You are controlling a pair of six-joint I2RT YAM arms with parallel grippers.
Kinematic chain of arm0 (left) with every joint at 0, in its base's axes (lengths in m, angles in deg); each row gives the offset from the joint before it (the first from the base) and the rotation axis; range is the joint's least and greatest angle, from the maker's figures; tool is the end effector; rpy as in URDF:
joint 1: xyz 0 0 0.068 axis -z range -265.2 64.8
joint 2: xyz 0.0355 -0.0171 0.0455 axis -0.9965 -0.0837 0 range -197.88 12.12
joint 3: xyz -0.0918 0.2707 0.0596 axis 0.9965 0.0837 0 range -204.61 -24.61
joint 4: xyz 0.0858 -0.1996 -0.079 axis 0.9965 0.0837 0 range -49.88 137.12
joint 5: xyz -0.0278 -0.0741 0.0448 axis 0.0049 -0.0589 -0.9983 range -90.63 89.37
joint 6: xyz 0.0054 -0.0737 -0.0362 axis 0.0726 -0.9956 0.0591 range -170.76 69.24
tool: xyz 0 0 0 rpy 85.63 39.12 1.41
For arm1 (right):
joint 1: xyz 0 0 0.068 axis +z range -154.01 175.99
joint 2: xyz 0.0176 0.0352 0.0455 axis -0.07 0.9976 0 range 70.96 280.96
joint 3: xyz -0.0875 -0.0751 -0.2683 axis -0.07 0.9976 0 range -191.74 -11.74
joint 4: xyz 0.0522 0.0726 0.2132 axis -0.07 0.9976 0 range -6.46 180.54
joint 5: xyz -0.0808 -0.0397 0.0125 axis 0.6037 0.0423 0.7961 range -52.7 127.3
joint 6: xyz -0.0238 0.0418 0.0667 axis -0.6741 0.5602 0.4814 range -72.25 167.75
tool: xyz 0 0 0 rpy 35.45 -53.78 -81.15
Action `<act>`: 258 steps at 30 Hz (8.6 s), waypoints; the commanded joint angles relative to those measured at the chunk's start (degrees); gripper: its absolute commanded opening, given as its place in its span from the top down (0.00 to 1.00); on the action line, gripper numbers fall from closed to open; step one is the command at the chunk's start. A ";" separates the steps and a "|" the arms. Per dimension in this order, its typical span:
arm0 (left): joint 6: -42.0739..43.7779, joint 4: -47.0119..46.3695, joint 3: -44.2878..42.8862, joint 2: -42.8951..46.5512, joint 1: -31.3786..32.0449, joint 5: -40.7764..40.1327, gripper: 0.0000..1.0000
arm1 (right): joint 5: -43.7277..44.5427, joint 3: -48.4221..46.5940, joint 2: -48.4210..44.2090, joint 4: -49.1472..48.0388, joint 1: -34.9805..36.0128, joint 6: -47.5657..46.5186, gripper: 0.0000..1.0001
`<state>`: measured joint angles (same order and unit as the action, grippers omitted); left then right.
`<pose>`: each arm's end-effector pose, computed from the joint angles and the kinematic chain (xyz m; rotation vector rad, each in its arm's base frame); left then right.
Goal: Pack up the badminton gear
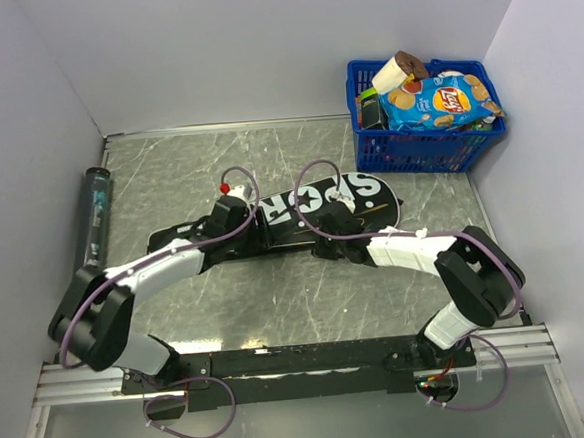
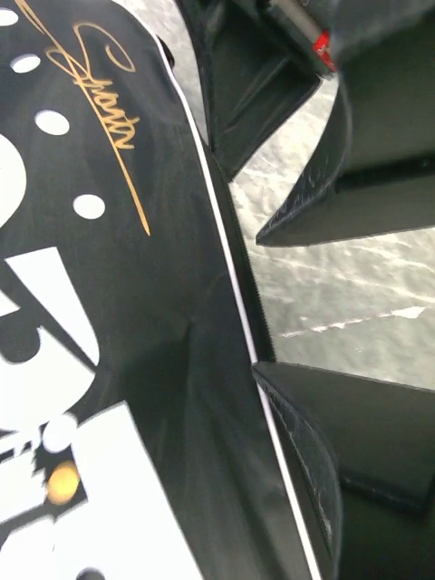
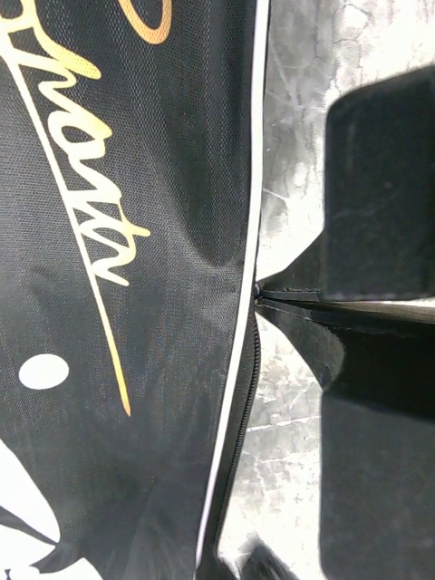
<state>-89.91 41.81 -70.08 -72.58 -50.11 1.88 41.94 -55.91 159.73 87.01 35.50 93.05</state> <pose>0.2488 -0.1786 0.2128 -0.0608 2.3908 -0.7006 0.2385 0.1891 0.1827 0.1643 2.4847 0.5688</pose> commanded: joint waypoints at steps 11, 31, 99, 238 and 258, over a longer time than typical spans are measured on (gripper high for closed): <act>3.12 21.59 -3.22 13.34 0.24 -10.76 0.28 | 4.93 11.89 -22.57 2.94 -1.79 -1.44 1.00; 1.80 20.46 7.76 15.54 -1.52 -7.78 0.25 | 5.55 22.19 -35.16 12.80 -6.90 -3.20 1.00; -5.85 26.61 9.08 22.22 -2.48 -14.81 0.14 | -0.60 5.66 -5.81 -9.88 9.54 5.68 1.00; -17.53 -9.87 35.19 28.46 12.02 4.70 0.99 | 7.13 5.67 -10.39 6.29 32.29 17.53 0.55; -15.43 -9.08 36.86 31.09 12.19 5.67 0.99 | 23.65 -3.65 8.60 9.71 40.56 32.03 0.55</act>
<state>-107.97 31.30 -34.30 -41.92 -38.72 4.06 60.65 -58.31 164.32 93.52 75.82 119.49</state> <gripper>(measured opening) 0.033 0.452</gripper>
